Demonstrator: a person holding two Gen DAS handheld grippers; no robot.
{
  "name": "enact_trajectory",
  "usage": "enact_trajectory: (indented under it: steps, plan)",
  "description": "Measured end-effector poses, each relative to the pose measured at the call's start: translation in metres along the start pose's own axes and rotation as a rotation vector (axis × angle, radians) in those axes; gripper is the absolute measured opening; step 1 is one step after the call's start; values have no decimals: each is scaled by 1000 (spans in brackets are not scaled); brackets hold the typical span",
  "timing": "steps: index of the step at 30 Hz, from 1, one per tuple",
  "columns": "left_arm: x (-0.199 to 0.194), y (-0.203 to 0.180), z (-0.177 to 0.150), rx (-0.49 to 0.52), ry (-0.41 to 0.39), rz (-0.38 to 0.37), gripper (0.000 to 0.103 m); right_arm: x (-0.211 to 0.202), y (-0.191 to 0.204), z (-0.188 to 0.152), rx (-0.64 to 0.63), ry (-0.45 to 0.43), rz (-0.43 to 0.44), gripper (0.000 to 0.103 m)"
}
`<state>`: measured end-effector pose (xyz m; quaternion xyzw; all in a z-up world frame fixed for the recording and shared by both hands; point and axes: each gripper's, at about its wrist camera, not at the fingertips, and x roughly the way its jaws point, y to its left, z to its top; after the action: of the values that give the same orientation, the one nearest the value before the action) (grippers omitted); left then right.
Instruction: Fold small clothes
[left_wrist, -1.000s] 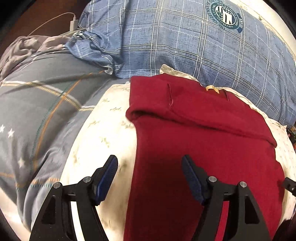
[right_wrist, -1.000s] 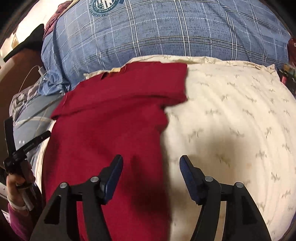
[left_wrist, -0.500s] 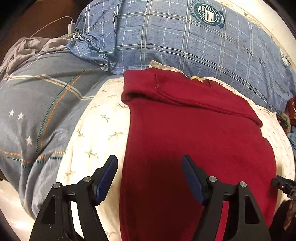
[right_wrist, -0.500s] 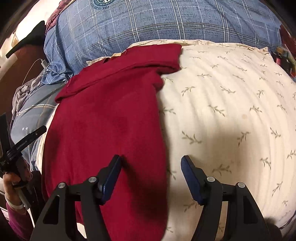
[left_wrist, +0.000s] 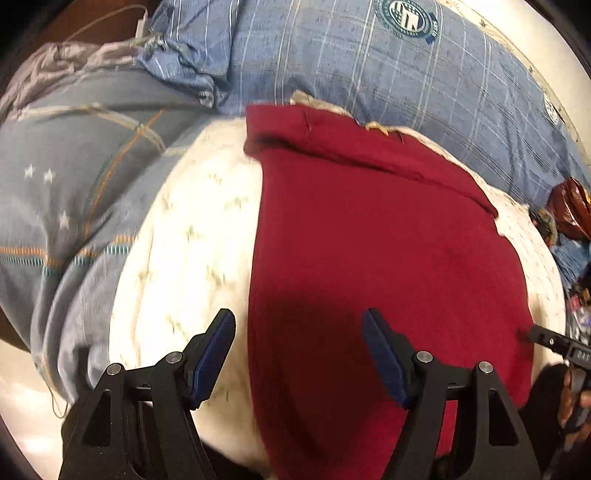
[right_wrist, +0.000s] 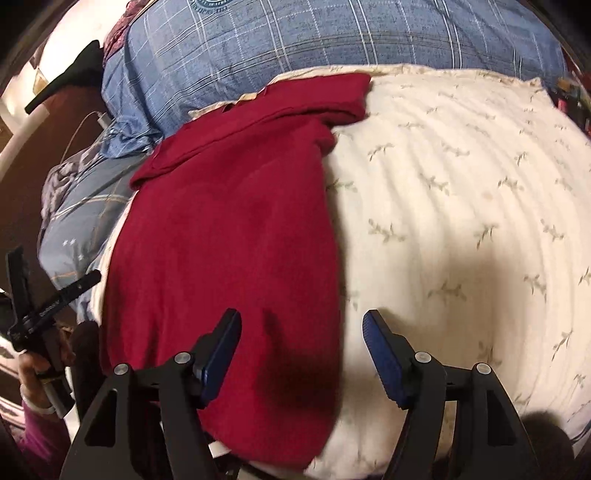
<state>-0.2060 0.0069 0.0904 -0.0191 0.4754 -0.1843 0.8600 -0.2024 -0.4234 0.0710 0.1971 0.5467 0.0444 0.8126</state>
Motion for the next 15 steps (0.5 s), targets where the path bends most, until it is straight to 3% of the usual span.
enact_trajectory:
  steps: [6,13,15]
  plan:
    - [1,10,-18,1,69,-4,71,2,-6,-20,15,82,71,70]
    - [4,17,-28,-42,115,-38,70,3,1,-32,0,121,206,70]
    - [7,14,-29,-28,124,-45,69,5,2,-32,-9,123,201,70]
